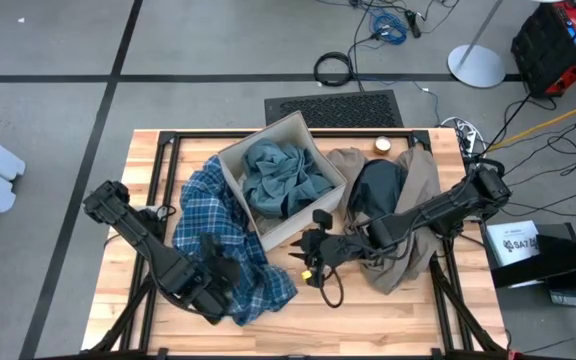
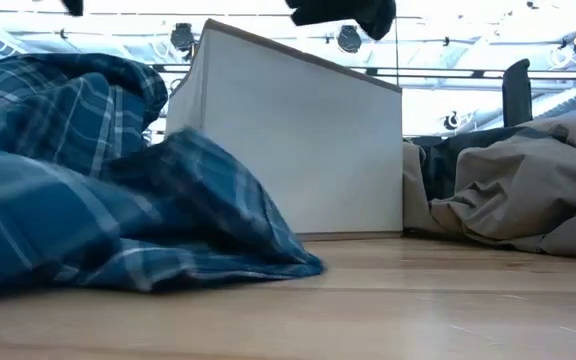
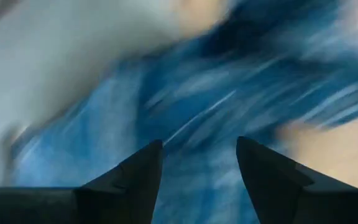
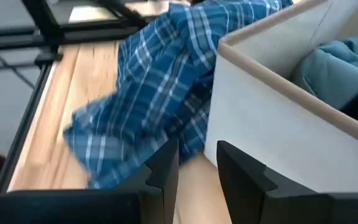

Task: Sort clothes
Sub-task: Put the blue polo shirt into the laundry organizer

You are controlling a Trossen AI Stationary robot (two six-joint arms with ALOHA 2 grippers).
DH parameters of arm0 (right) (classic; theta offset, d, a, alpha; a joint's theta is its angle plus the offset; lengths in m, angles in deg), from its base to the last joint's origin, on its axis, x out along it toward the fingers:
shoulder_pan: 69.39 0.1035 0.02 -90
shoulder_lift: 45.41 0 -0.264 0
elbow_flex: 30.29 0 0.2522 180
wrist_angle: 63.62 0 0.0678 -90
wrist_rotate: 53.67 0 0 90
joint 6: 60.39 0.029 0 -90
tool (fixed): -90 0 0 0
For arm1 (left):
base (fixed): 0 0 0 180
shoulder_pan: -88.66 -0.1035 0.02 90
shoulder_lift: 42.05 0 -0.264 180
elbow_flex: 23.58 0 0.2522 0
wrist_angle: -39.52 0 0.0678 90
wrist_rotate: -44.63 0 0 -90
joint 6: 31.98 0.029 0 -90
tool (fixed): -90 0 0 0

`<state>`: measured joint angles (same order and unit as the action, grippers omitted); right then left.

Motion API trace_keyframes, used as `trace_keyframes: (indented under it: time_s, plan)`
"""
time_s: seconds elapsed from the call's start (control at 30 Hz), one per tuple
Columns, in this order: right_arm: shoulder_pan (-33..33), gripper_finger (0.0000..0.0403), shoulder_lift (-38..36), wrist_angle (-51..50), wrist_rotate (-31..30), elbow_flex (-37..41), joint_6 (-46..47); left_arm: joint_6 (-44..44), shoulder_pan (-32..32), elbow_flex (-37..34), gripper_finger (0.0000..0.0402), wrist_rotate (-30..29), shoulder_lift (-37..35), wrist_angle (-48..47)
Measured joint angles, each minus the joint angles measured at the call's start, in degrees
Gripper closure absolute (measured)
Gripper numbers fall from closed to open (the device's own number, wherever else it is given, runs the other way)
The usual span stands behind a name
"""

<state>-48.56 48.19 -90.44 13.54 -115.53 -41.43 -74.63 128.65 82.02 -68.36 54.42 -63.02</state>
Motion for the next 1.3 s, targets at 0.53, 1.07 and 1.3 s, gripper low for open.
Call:
trace_keyframes:
  time_s: [0.53,1.07,1.3]
  plan:
    - [-3.44,0.0305,10.18,6.62,-6.72,-0.01,-3.03,-11.06,-0.1,-22.87,0.0185,-12.31,-10.53,3.99]
    - [-0.93,0.0305,10.18,5.22,-5.61,-0.01,-0.06,-3.37,-2.32,-39.94,0.0271,9.78,-10.29,49.77]
    - [2.11,0.0305,10.18,0.98,-5.61,-0.01,2.53,3.26,-0.79,-39.9,0.0391,15.53,-10.26,68.79]
